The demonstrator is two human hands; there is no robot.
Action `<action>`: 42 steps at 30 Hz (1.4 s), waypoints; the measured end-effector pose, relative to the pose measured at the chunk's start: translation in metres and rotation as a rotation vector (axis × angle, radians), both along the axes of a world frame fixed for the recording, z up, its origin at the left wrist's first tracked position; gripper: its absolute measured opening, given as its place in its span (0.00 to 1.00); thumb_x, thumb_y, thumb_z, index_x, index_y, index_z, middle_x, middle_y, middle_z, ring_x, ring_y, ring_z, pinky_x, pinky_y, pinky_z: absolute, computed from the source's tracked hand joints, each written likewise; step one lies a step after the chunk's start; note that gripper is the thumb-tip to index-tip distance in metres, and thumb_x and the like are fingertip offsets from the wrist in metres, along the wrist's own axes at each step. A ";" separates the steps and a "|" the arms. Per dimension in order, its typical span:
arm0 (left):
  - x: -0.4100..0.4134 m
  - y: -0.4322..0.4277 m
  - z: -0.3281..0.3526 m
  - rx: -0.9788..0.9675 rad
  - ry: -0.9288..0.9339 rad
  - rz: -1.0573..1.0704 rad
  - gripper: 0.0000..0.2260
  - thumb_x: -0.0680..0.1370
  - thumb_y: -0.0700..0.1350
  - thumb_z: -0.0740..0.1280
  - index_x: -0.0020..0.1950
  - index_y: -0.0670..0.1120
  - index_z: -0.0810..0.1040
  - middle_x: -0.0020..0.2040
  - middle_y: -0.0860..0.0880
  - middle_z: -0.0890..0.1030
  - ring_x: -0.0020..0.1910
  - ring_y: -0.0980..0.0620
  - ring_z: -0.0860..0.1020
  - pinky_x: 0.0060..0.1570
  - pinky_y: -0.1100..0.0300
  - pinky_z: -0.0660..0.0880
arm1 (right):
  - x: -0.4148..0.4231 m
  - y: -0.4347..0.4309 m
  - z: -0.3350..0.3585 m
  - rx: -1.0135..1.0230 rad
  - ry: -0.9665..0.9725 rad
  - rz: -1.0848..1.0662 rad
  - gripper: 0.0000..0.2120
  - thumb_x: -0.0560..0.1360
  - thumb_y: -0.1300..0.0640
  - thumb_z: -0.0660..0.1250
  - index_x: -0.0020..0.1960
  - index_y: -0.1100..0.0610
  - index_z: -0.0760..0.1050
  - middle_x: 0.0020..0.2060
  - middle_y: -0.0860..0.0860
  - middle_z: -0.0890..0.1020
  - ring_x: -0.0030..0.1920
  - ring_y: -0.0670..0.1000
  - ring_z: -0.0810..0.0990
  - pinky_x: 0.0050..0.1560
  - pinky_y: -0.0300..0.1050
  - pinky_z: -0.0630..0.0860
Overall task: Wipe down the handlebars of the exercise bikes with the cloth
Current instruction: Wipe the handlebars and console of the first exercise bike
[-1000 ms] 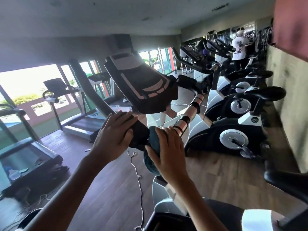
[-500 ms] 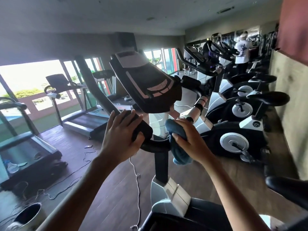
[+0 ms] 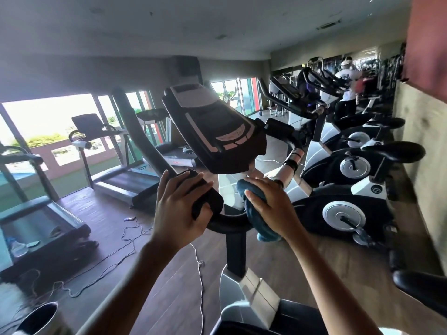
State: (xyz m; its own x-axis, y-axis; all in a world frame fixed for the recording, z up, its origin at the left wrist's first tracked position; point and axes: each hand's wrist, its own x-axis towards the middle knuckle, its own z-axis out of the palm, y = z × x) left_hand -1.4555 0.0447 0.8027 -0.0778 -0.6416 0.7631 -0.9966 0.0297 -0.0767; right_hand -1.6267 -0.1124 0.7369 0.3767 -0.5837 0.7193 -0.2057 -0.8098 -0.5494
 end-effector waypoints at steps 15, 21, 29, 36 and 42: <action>0.000 -0.004 -0.005 -0.052 0.030 -0.017 0.19 0.70 0.50 0.63 0.55 0.47 0.85 0.55 0.47 0.84 0.56 0.41 0.79 0.65 0.34 0.66 | -0.014 -0.044 0.001 0.077 -0.005 -0.029 0.19 0.76 0.47 0.60 0.65 0.50 0.75 0.58 0.53 0.76 0.59 0.52 0.75 0.61 0.56 0.74; -0.001 -0.006 -0.007 -0.065 0.040 -0.001 0.20 0.69 0.51 0.62 0.55 0.48 0.85 0.56 0.47 0.84 0.57 0.42 0.78 0.69 0.36 0.63 | -0.011 0.003 -0.018 -0.126 -0.038 0.093 0.16 0.76 0.50 0.63 0.61 0.54 0.77 0.60 0.51 0.74 0.66 0.50 0.70 0.69 0.42 0.64; 0.000 -0.006 -0.006 -0.066 0.053 -0.015 0.19 0.69 0.50 0.63 0.54 0.47 0.86 0.55 0.47 0.84 0.56 0.41 0.79 0.68 0.36 0.64 | -0.010 -0.020 -0.001 -0.024 -0.051 0.027 0.15 0.72 0.49 0.63 0.58 0.49 0.78 0.56 0.46 0.77 0.59 0.46 0.75 0.64 0.49 0.72; -0.001 -0.005 -0.007 -0.072 0.048 -0.004 0.19 0.69 0.50 0.62 0.54 0.47 0.86 0.55 0.48 0.84 0.56 0.42 0.78 0.69 0.37 0.64 | -0.016 -0.002 -0.006 -0.104 -0.085 0.177 0.13 0.74 0.51 0.65 0.58 0.50 0.77 0.56 0.45 0.78 0.60 0.45 0.75 0.63 0.49 0.72; -0.002 -0.003 -0.006 -0.051 0.053 0.008 0.19 0.69 0.51 0.63 0.54 0.47 0.86 0.55 0.48 0.84 0.56 0.42 0.79 0.66 0.36 0.66 | -0.008 0.008 -0.004 -0.017 -0.064 0.083 0.15 0.71 0.48 0.66 0.56 0.49 0.78 0.54 0.47 0.79 0.58 0.46 0.75 0.64 0.45 0.70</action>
State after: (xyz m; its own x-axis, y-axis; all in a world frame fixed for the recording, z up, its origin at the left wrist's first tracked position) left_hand -1.4579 0.0415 0.7964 -0.0313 -0.6022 0.7978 -0.9995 0.0190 -0.0249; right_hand -1.6349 -0.1045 0.7332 0.3764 -0.5399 0.7529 -0.1021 -0.8319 -0.5455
